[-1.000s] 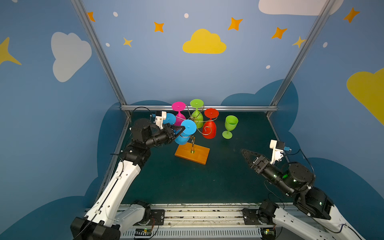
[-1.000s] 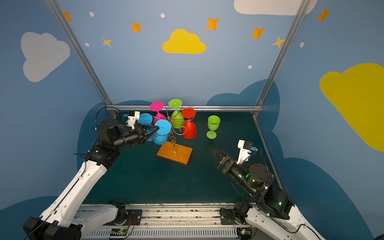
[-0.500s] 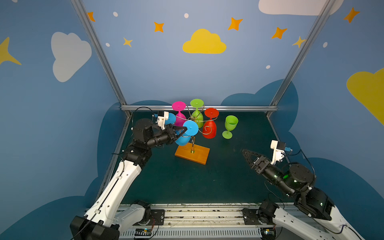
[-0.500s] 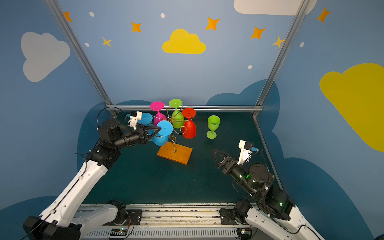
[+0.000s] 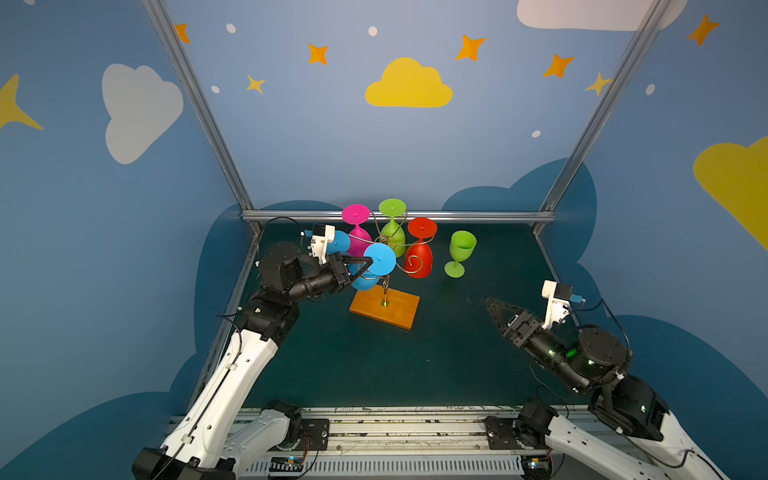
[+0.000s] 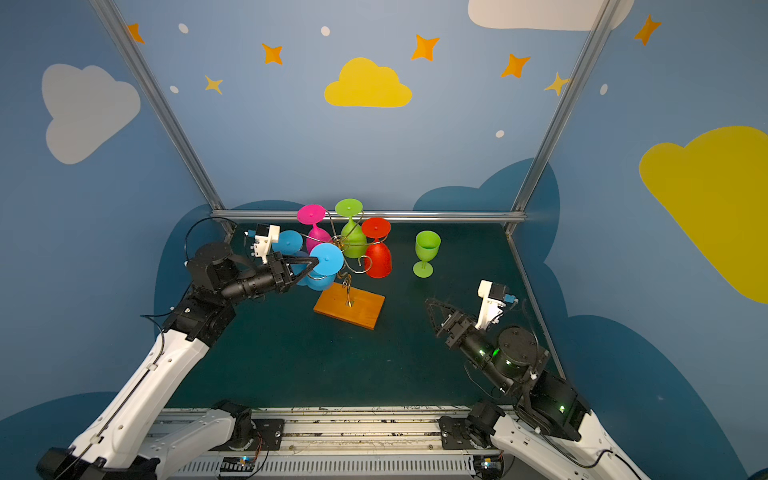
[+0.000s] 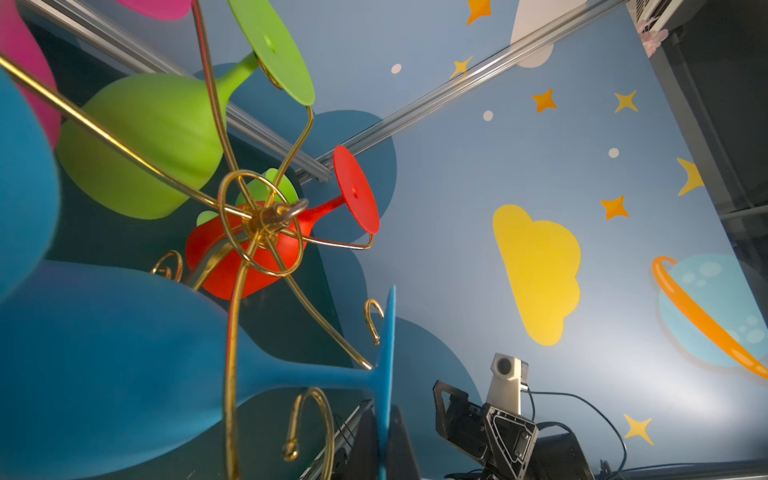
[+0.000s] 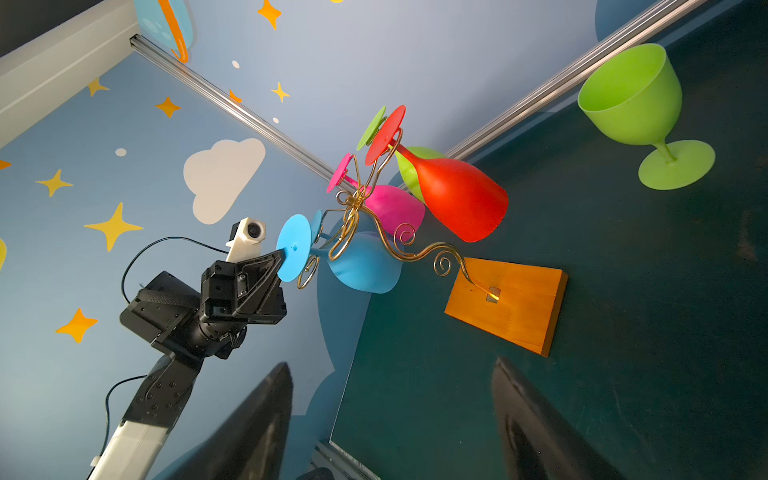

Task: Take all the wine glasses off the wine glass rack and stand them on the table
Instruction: 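Pull the blue glass off the wire arm with the left gripper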

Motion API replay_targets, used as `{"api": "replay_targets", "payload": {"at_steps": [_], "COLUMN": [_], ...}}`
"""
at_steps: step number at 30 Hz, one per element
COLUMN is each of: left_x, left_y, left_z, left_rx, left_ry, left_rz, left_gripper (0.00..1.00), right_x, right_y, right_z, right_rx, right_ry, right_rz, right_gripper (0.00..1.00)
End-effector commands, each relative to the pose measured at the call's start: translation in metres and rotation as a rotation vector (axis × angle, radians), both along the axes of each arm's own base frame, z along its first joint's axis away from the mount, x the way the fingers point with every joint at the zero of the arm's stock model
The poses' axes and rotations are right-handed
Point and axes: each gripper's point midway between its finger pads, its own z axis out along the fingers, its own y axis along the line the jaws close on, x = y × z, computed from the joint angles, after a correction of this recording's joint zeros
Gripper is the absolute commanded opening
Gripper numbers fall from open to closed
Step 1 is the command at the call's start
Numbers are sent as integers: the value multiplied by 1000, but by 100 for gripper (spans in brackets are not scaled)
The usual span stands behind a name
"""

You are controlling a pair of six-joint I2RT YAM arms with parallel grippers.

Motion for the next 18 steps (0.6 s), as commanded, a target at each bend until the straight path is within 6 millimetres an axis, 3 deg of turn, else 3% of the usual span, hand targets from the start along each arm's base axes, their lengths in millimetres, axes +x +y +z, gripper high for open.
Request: {"api": "replay_targets", "payload": {"at_steps": [1,18], "left_x": [-22,-19], "left_y": [-12,-17], "left_z": [-6,-14], "left_rx": [11,119], "left_ry": [7,13], "left_rz": [-114,-159], "left_gripper": [4,4], "right_x": [0,-1], "right_y": [-3,-8], "right_z": [-2,-7], "right_rx": [-14,-4], "right_ry": [-7,5], "right_rz": [-10,-24], "right_gripper": [75,75]}}
